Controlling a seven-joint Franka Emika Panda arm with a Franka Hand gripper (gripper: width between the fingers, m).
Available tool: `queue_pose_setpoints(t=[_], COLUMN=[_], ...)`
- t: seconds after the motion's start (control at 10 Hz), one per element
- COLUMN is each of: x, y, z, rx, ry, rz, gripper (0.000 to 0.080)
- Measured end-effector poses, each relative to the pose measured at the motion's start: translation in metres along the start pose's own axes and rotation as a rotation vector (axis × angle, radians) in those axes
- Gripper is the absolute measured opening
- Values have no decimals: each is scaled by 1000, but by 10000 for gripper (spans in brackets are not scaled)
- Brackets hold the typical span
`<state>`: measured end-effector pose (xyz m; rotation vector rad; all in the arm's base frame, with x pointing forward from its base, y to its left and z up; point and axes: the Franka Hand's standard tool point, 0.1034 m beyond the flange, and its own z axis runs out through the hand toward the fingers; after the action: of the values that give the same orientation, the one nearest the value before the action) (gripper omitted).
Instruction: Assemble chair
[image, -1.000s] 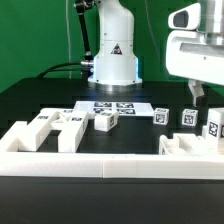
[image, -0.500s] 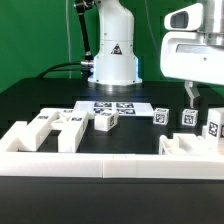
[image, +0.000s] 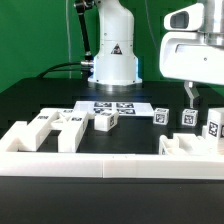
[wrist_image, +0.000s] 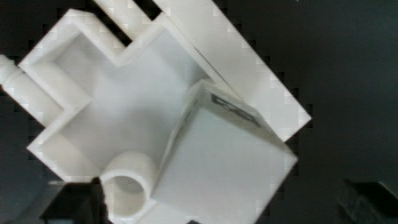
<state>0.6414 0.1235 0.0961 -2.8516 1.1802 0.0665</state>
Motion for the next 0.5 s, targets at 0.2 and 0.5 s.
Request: queue_pose_setpoints(t=[0.2,0.5], x=[0,-1], y=[0,0], z=[0,0], rx=[0,0], ry=[0,0], rz=[57,67], gripper=[649,649])
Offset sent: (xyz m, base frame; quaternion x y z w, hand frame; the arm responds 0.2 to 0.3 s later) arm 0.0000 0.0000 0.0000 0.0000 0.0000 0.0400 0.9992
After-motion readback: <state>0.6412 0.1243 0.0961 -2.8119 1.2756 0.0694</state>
